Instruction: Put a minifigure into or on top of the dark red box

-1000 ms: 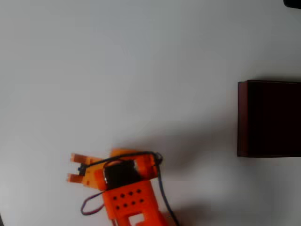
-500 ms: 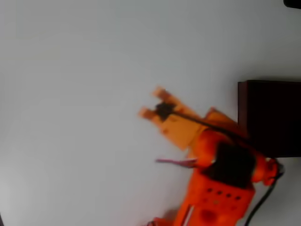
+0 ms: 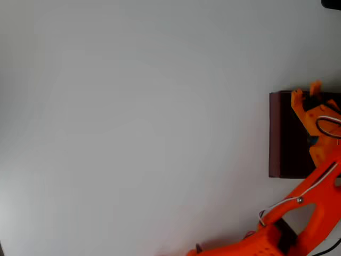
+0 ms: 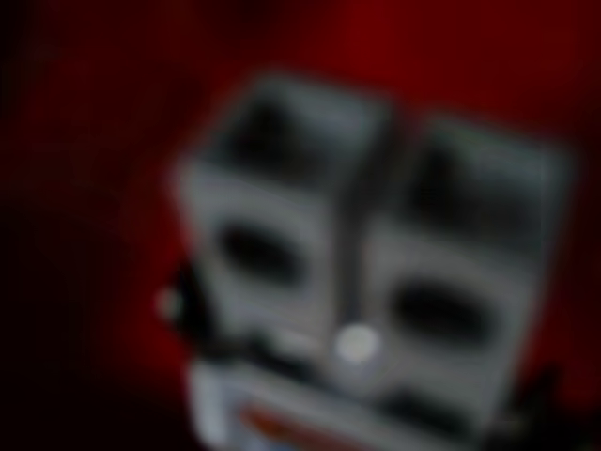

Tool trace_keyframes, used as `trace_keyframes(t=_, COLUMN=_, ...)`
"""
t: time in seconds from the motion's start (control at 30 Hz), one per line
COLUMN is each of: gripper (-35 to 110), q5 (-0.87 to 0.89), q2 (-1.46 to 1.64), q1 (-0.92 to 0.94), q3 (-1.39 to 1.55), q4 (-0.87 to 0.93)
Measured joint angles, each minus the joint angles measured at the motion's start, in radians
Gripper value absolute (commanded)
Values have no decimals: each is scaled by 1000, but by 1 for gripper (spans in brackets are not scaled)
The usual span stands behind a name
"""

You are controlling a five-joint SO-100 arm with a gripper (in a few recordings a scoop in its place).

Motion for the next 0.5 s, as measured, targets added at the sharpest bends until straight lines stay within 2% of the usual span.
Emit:
trace_keyframes(t=0.27, gripper=13, q5=18, q2=38, q1=-72, q3=91, q4=0)
trace_keyframes(t=0.5, gripper=11, q5=9, q2=492, q1=-242, q3=399, q4=0)
